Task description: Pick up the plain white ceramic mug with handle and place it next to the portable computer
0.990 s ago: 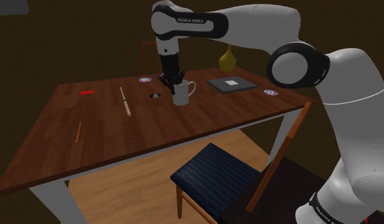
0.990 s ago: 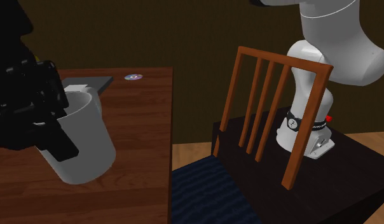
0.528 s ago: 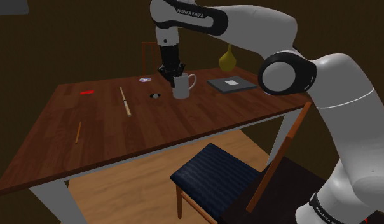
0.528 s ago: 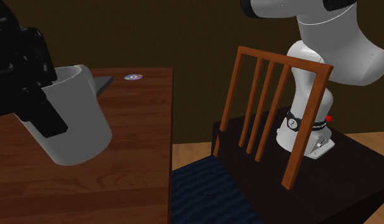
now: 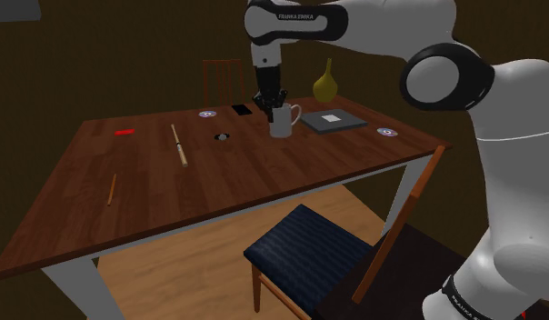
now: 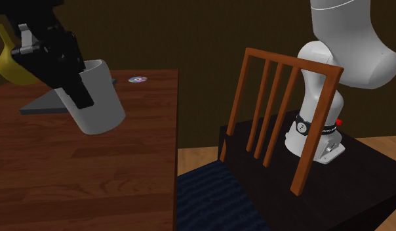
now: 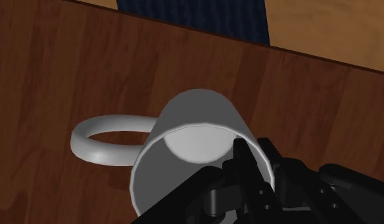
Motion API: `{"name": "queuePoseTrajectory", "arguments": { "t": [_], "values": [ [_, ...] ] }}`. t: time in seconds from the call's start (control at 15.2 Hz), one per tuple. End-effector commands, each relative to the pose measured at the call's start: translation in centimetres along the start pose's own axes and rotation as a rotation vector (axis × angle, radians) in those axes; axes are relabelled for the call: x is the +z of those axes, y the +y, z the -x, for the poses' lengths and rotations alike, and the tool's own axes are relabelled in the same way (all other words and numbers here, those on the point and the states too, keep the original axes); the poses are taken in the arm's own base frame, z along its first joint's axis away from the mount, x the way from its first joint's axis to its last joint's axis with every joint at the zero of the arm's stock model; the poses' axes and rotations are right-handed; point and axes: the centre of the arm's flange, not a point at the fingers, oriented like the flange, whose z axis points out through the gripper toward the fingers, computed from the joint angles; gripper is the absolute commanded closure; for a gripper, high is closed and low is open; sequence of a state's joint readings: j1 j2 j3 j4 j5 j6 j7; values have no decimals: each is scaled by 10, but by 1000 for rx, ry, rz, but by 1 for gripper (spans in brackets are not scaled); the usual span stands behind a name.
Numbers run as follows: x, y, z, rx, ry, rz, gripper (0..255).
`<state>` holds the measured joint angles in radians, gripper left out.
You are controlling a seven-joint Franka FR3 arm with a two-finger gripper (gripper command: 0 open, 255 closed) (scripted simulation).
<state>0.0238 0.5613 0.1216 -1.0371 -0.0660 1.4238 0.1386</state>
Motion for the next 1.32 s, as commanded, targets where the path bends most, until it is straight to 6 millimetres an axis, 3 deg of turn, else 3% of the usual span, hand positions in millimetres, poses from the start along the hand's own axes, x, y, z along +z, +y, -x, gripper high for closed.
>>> {"name": "queuePoseTrajectory", "arguments": {
  "t": [0.0,1.25],
  "values": [
    [5,27,2,-1,0,0,255],
    [50,273,16,-1,0,0,255]
  ]
}}
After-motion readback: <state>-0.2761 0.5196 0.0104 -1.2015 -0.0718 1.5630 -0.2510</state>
